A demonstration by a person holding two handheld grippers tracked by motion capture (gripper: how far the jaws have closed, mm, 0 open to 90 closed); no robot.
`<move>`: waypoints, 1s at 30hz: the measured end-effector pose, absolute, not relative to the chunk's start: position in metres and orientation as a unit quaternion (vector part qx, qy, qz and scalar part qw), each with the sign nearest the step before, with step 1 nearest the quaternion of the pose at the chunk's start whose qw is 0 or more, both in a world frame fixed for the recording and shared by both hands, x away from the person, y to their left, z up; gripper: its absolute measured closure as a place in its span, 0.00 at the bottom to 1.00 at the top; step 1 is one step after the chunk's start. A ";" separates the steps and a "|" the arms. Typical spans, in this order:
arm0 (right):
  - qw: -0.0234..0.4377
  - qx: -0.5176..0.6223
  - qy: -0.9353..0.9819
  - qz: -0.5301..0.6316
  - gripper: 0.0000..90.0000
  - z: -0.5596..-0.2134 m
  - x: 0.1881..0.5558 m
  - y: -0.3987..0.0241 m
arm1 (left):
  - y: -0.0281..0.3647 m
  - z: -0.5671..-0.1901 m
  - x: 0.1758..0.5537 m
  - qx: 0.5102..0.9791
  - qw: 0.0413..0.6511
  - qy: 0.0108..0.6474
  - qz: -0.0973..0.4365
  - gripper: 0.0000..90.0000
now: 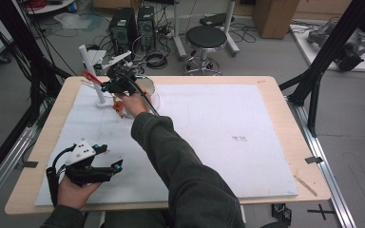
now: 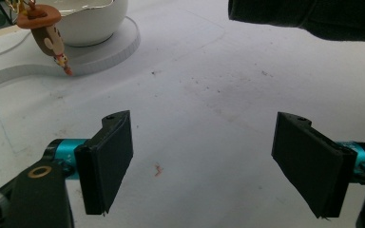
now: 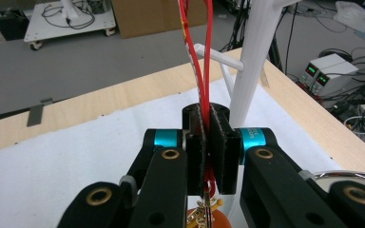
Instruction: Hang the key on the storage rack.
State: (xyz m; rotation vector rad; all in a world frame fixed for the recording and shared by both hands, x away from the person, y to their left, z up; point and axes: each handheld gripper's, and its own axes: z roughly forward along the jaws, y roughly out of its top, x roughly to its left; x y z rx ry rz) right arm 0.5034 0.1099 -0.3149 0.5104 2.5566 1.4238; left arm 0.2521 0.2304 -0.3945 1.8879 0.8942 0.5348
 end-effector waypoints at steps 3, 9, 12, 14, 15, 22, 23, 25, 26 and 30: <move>0.087 0.172 0.859 0.475 0.95 -0.316 0.504 0.113 | 0.231 -0.394 0.252 0.771 0.473 0.366 0.220 0.24; 0.091 0.172 0.864 0.465 0.95 -0.320 0.505 0.118 | 0.231 -0.394 0.252 0.771 0.473 0.365 0.220 0.24; 0.091 0.174 0.867 0.458 0.95 -0.323 0.506 0.120 | 0.231 -0.394 0.252 0.771 0.473 0.365 0.218 0.24; 0.093 0.171 0.869 0.455 0.95 -0.324 0.506 0.122 | 0.232 -0.394 0.252 0.771 0.474 0.366 0.218 0.24; 0.092 0.172 0.870 0.453 0.95 -0.325 0.507 0.123 | 0.231 -0.394 0.252 0.771 0.473 0.366 0.219 0.24; 0.101 0.179 0.875 0.439 0.95 -0.330 0.507 0.126 | 0.231 -0.394 0.252 0.771 0.473 0.366 0.218 0.24; 0.103 0.181 0.875 0.438 0.95 -0.330 0.508 0.127 | 0.231 -0.394 0.252 0.772 0.473 0.365 0.219 0.24; 0.108 0.183 0.876 0.433 0.95 -0.330 0.508 0.127 | 0.231 -0.395 0.252 0.770 0.474 0.366 0.219 0.24; 0.109 0.183 0.876 0.432 0.95 -0.330 0.507 0.128 | 0.231 -0.395 0.252 0.770 0.474 0.366 0.219 0.24; 0.114 0.183 0.880 0.424 0.95 -0.332 0.508 0.129 | 0.231 -0.394 0.252 0.771 0.474 0.365 0.218 0.24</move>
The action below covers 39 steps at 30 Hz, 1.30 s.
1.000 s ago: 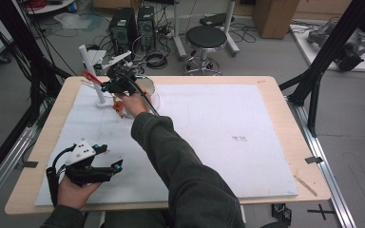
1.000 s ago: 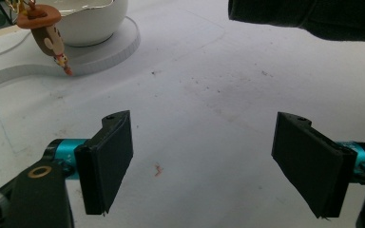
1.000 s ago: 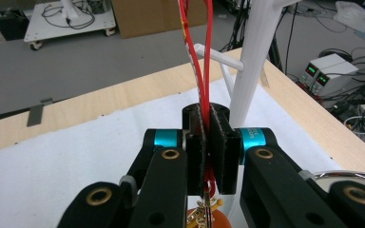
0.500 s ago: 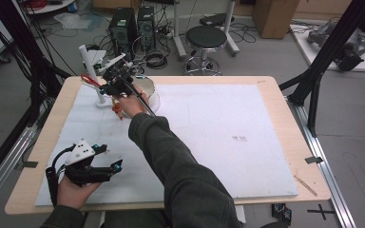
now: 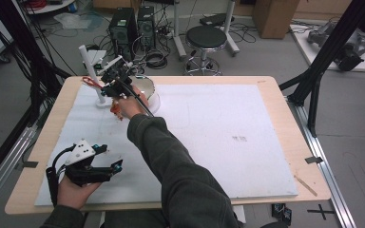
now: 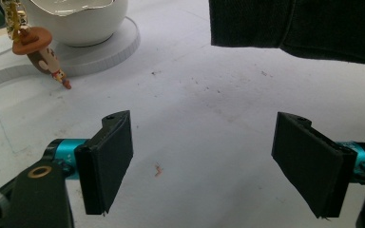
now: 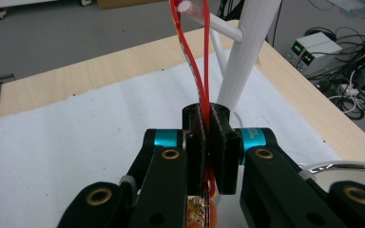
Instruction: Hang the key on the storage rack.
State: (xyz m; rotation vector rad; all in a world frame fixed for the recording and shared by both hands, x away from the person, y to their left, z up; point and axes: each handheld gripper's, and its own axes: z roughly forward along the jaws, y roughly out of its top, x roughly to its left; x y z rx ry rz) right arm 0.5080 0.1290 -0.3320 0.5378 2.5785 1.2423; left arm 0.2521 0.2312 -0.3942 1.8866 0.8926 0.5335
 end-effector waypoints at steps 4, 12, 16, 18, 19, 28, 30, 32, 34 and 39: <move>0.117 0.186 0.881 0.418 0.95 -0.333 0.509 0.131 | 0.231 -0.394 0.252 0.771 0.474 0.365 0.218 0.24; 0.116 0.196 0.887 0.402 0.95 -0.337 0.513 0.134 | 0.231 -0.394 0.252 0.771 0.474 0.365 0.219 0.24; 0.116 0.192 0.890 0.397 0.95 -0.338 0.514 0.137 | 0.231 -0.395 0.252 0.770 0.474 0.366 0.218 0.24; 0.113 0.197 0.891 0.393 0.95 -0.339 0.515 0.138 | 0.231 -0.394 0.252 0.771 0.474 0.365 0.218 0.24; 0.116 0.197 0.891 0.392 0.95 -0.339 0.515 0.139 | 0.231 -0.394 0.252 0.771 0.474 0.365 0.217 0.24; 0.112 0.200 0.893 0.387 0.95 -0.341 0.518 0.143 | 0.232 -0.394 0.252 0.771 0.475 0.366 0.217 0.24; 0.109 0.205 0.894 0.384 0.94 -0.343 0.520 0.143 | 0.232 -0.394 0.252 0.770 0.475 0.366 0.217 0.24; 0.105 0.207 0.893 0.386 0.94 -0.344 0.521 0.143 | 0.232 -0.394 0.252 0.770 0.475 0.366 0.217 0.24; 0.105 0.205 0.894 0.384 0.92 -0.345 0.521 0.143 | 0.232 -0.394 0.252 0.771 0.474 0.366 0.217 0.24; 0.096 0.212 0.890 0.392 0.89 -0.342 0.522 0.139 | 0.233 -0.394 0.252 0.771 0.474 0.366 0.218 0.24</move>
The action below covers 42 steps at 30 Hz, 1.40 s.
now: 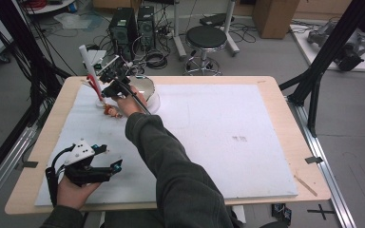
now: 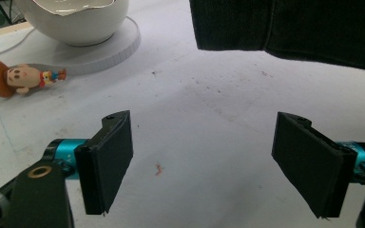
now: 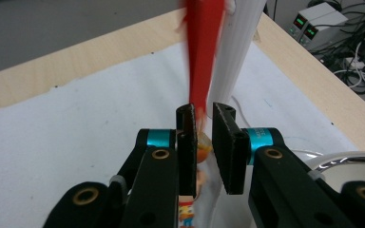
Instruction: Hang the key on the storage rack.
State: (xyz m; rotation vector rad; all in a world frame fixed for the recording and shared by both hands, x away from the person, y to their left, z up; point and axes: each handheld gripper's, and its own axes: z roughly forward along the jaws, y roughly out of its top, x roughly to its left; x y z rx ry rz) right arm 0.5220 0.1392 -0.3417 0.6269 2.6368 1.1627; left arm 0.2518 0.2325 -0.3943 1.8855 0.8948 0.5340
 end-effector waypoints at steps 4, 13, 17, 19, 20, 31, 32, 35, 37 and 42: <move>0.083 0.212 0.886 0.405 0.88 -0.337 0.522 0.135 | 0.233 -0.394 0.252 0.770 0.475 0.366 0.218 0.24; 0.056 0.198 0.880 0.428 0.82 -0.328 0.518 0.122 | 0.232 -0.395 0.252 0.771 0.474 0.367 0.217 0.24; 0.039 0.194 0.877 0.438 0.78 -0.323 0.519 0.112 | 0.233 -0.395 0.251 0.773 0.472 0.364 0.218 0.24; 0.031 0.191 0.876 0.443 0.76 -0.320 0.519 0.105 | 0.233 -0.395 0.251 0.771 0.473 0.367 0.218 0.24; 0.029 0.190 0.876 0.443 0.76 -0.319 0.519 0.101 | 0.233 -0.395 0.251 0.770 0.473 0.367 0.218 0.24; 0.003 0.192 0.865 0.463 0.64 -0.318 0.512 0.065 | 0.231 -0.395 0.251 0.773 0.471 0.365 0.219 0.24; 0.002 0.193 0.863 0.466 0.64 -0.317 0.511 0.062 | 0.231 -0.395 0.251 0.774 0.470 0.363 0.218 0.24; -0.005 0.198 0.860 0.471 0.61 -0.317 0.508 0.055 | 0.232 -0.395 0.252 0.776 0.469 0.362 0.218 0.24; 0.002 0.200 0.857 0.475 0.60 -0.317 0.506 0.049 | 0.231 -0.395 0.251 0.774 0.470 0.365 0.218 0.24; -0.009 0.212 0.852 0.478 0.55 -0.318 0.506 0.034 | 0.231 -0.395 0.251 0.775 0.468 0.363 0.219 0.24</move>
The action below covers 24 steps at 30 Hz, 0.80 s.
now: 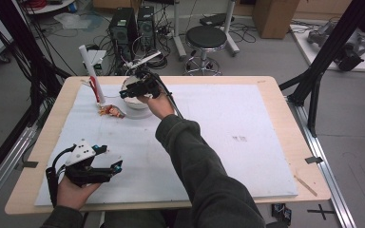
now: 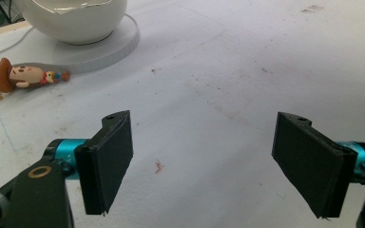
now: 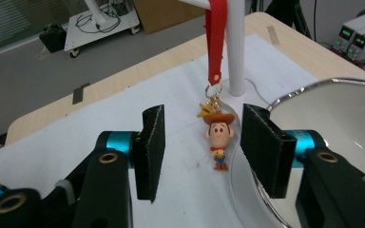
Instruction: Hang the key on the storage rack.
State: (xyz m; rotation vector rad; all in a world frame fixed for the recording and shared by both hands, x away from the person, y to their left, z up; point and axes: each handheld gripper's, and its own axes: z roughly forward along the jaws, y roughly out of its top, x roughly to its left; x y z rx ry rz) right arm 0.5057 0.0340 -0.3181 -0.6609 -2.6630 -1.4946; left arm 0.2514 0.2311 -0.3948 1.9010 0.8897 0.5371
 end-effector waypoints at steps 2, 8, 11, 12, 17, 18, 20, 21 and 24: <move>0.010 -0.216 -0.851 -0.478 0.51 -0.317 0.505 0.030 | 0.231 -0.395 0.252 0.775 0.469 0.362 0.219 0.24; 0.012 -0.218 -0.848 -0.483 0.40 -0.311 0.501 0.022 | 0.233 -0.395 0.250 0.773 0.469 0.365 0.221 0.24; 0.012 -0.217 -0.846 -0.488 0.36 -0.307 0.499 0.018 | 0.233 -0.394 0.250 0.773 0.468 0.365 0.222 0.24; 0.012 -0.218 -0.844 -0.490 0.35 -0.306 0.497 0.017 | 0.233 -0.395 0.250 0.773 0.469 0.366 0.221 0.24; 0.013 -0.212 -0.837 -0.505 0.32 -0.300 0.491 0.007 | 0.232 -0.394 0.250 0.773 0.469 0.364 0.224 0.24; 0.015 -0.212 -0.833 -0.511 0.31 -0.299 0.489 0.004 | 0.232 -0.394 0.250 0.774 0.468 0.363 0.225 0.24; 0.014 -0.212 -0.829 -0.517 0.29 -0.299 0.485 -0.001 | 0.232 -0.394 0.251 0.776 0.465 0.361 0.224 0.24; 0.014 -0.212 -0.830 -0.516 0.29 -0.299 0.483 -0.003 | 0.231 -0.394 0.250 0.775 0.466 0.363 0.223 0.24; 0.011 -0.215 -0.833 -0.509 0.25 -0.297 0.481 -0.010 | 0.231 -0.394 0.251 0.775 0.468 0.362 0.224 0.24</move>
